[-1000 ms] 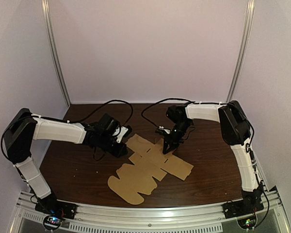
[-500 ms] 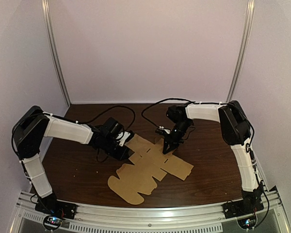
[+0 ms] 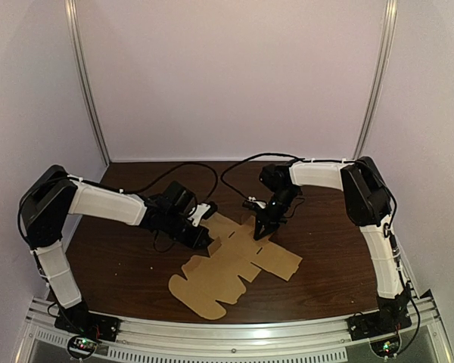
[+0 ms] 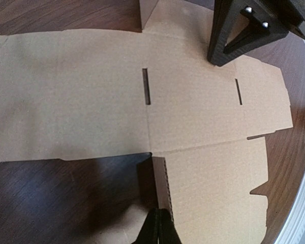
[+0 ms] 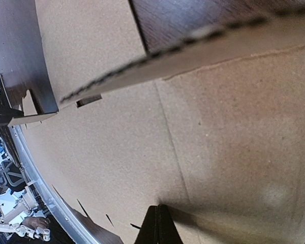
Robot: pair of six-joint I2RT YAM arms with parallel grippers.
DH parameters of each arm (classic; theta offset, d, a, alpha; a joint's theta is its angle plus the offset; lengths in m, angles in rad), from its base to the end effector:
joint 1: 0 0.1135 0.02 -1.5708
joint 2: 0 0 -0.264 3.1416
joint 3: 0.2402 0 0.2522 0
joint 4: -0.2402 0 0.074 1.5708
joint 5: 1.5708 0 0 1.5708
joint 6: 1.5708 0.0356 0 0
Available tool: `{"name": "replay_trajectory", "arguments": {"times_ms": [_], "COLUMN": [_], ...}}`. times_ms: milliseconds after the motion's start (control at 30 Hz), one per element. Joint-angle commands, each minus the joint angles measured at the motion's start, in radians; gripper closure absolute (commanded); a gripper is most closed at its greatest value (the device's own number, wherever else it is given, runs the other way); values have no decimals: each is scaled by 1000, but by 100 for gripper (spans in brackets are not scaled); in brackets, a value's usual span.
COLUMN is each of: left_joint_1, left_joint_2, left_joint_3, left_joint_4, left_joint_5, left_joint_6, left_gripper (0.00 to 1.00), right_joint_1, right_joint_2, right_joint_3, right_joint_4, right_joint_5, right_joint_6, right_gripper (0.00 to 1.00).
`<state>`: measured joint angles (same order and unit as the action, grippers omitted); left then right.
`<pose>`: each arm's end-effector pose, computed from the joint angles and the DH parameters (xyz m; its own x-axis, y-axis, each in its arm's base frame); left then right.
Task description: Fold the paper box
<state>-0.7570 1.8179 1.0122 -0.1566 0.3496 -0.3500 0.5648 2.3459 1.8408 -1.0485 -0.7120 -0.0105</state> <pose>0.2525 -0.2554 0.1462 -0.8303 0.3413 -0.4406 0.5353 0.7084 -0.4600 0.3676 0.2604 0.1351 -0.8402 -0.5418 -0.0241 -0.4235 0.6278 0.6530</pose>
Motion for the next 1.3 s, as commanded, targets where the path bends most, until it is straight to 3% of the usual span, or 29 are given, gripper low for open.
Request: {"name": "replay_trajectory", "arguments": {"times_ms": [0,533,867,1267], "left_joint_1": [-29,-75,-99,-134], "left_joint_2": [10,39,-42,66], "left_joint_3": [27,12,-39,47], "left_joint_4": [62,77,69,67], "left_joint_5": [62,139,196,242], "left_joint_6": [-5,13,9,28], "left_gripper": [98,100,100,100], "right_joint_1": [6,6,6,6], "right_joint_2": [43,50,52,59], "right_joint_3": [-38,-41,-57,-54], "right_joint_4": [6,6,13,13], "right_joint_5": [78,89,102,106], "right_joint_6": [10,10,10,10], "right_gripper": [100,100,100,100]}}
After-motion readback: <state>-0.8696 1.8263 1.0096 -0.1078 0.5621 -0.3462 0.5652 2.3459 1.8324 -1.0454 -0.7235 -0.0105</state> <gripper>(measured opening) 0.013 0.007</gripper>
